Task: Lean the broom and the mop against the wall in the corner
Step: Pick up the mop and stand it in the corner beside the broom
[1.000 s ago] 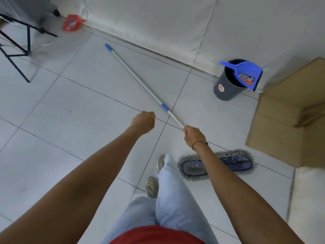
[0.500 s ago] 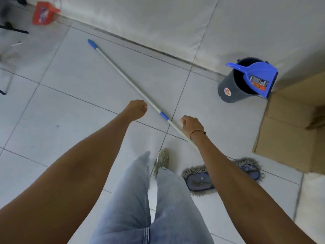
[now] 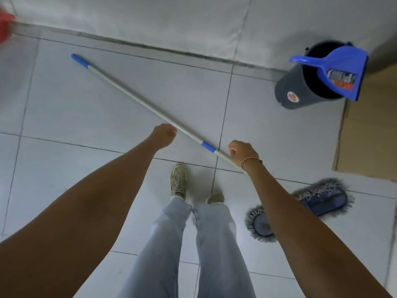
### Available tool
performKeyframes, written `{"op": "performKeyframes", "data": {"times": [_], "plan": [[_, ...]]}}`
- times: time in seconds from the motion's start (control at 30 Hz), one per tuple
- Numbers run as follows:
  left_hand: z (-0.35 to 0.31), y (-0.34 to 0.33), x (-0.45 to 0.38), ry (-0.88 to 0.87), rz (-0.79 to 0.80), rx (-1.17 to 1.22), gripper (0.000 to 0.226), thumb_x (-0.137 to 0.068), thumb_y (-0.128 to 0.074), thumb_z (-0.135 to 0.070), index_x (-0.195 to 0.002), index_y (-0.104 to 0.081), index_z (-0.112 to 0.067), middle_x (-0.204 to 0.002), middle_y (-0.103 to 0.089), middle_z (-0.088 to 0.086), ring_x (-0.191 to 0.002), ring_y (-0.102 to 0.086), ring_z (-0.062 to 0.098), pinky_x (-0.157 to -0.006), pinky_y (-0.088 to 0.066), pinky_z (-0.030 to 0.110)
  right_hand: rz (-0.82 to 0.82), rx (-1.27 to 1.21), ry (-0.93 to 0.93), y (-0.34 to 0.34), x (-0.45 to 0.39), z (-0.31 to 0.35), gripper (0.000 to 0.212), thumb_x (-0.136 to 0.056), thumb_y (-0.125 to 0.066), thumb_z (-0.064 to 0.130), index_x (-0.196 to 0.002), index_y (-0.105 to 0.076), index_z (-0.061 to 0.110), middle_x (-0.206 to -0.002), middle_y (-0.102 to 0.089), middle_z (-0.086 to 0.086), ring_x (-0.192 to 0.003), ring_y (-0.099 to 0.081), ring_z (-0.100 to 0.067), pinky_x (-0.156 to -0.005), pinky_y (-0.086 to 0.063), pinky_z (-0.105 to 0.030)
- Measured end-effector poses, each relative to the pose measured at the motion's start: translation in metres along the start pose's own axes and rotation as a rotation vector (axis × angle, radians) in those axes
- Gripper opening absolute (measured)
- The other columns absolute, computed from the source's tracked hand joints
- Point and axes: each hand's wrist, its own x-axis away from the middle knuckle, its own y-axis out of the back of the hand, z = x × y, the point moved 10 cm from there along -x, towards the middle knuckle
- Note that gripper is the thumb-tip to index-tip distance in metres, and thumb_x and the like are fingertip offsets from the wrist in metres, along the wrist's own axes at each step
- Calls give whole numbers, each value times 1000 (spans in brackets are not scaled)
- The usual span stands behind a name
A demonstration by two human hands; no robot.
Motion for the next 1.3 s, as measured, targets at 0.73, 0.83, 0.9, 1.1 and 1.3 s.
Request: {"op": "performKeyframes", "data": {"times": [0.73, 0.83, 0.9, 1.1, 1.3], "plan": [[199, -233, -358, 446, -96, 1229, 48, -94, -57, -20, -135, -42, -1, -129, -54, 17, -120, -56, 30, -105, -48, 42, 265, 27, -116, -311, -321, -165, 28, -95, -45, 17, -119, -47, 2, -112, -58, -21, -103, -57, -33, -88, -45, -38], [184, -209, -342, 393, -154, 1186, 24, -98, -50, -21, -110, -53, -1, -101, -61, 10, -105, -60, 27, -93, -53, 36, 198, 32, -73, -297, -307, -153, 23, -95, -48, 18, -110, -48, 1, -93, -55, -12, -91, -57, -27, -81, -45, -34], [166, -190, -323, 333, -150, 1242, 25, -99, -47, -16, -116, -50, 2, -92, -61, 8, -99, -62, 28, -93, -53, 39, 144, 29, -67, -280, -289, -145, 21, -94, -49, 16, -109, -49, 1, -96, -60, -15, -94, -60, -29, -84, -48, -36], [41, -77, -216, 32, -102, 1195, 8, -95, -46, 4, -95, -48, -4, -96, -58, 14, -93, -61, 29, -90, -54, 40, 28, -6, -48, -180, -209, -111, 26, -92, -48, 2, -117, -45, 1, -112, -61, -20, -107, -59, -31, -92, -50, -41], [-158, 38, -87, -373, 2, 963, 14, -90, -56, 3, -100, -47, -3, -96, -58, 20, -88, -61, 30, -87, -56, 45, -104, -121, -56, -38, -103, -91, 33, -90, -47, -5, -122, -40, 0, -107, -59, -21, -103, -60, -32, -82, -44, -27]]}}
